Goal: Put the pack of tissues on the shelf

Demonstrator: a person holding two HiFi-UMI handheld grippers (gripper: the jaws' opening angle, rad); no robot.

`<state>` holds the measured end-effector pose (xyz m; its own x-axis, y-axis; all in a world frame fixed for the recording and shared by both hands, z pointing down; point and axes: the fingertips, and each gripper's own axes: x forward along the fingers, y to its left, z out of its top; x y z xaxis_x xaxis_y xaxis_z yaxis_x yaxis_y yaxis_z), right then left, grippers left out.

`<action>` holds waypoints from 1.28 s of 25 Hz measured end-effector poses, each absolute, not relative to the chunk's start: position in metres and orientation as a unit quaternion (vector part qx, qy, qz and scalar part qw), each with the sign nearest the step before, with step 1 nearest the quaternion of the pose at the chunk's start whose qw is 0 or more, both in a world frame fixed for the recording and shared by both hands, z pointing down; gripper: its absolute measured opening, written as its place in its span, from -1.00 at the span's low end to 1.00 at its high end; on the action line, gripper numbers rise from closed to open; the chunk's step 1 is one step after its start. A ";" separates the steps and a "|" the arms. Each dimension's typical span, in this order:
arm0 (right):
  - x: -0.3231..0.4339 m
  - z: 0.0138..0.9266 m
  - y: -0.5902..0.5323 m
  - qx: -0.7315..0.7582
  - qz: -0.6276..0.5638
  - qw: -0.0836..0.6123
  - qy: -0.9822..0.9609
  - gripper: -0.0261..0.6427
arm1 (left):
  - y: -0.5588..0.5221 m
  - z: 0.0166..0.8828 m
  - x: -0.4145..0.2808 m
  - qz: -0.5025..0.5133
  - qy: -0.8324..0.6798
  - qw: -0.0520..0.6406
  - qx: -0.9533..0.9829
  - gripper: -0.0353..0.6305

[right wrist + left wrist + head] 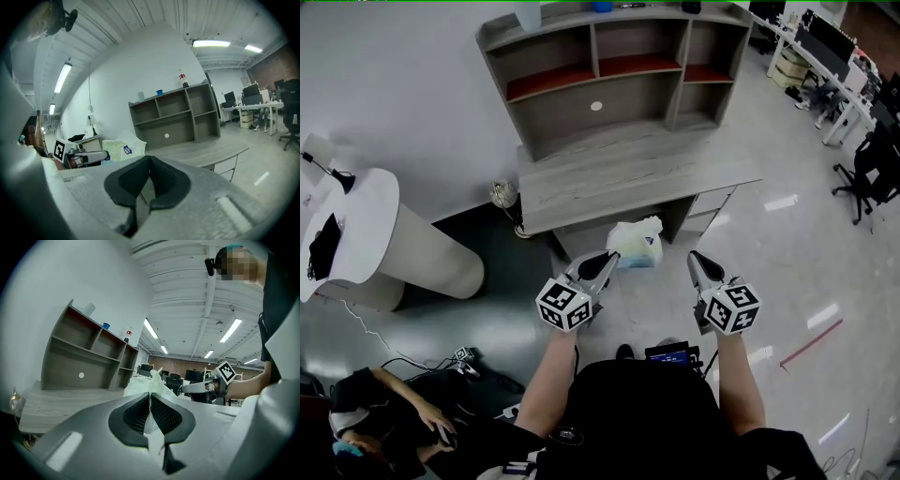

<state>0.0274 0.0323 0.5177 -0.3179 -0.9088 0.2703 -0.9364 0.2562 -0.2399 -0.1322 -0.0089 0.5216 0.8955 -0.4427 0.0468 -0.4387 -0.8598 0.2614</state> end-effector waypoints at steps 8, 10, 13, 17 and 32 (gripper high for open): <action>0.038 0.528 0.014 0.584 0.193 0.038 -0.788 -0.91 | -0.028 0.525 -0.118 -0.015 -0.222 0.147 0.964 -0.86; 0.042 0.530 0.005 0.580 0.194 0.037 -0.790 -0.91 | -0.035 0.529 -0.114 -0.013 -0.227 0.149 0.962 -0.86; 0.052 0.533 -0.011 0.575 0.195 0.034 -0.794 -0.91 | -0.047 0.533 -0.105 -0.011 -0.234 0.151 0.960 -0.86; 0.070 0.533 -0.035 0.569 0.198 0.031 -0.797 -0.91 | -0.069 0.532 -0.088 -0.007 -0.242 0.150 0.959 -0.86; 0.160 0.523 -0.155 0.530 0.203 0.022 -0.823 -0.91 | -0.175 0.512 0.001 -0.007 -0.290 0.140 0.947 -0.86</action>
<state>0.1604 -0.1546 0.5233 -0.4380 -0.8629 0.2522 -0.8810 0.3563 -0.3112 0.0012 -0.1751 0.5116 0.8313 -0.5517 0.0676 -0.5477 -0.7922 0.2692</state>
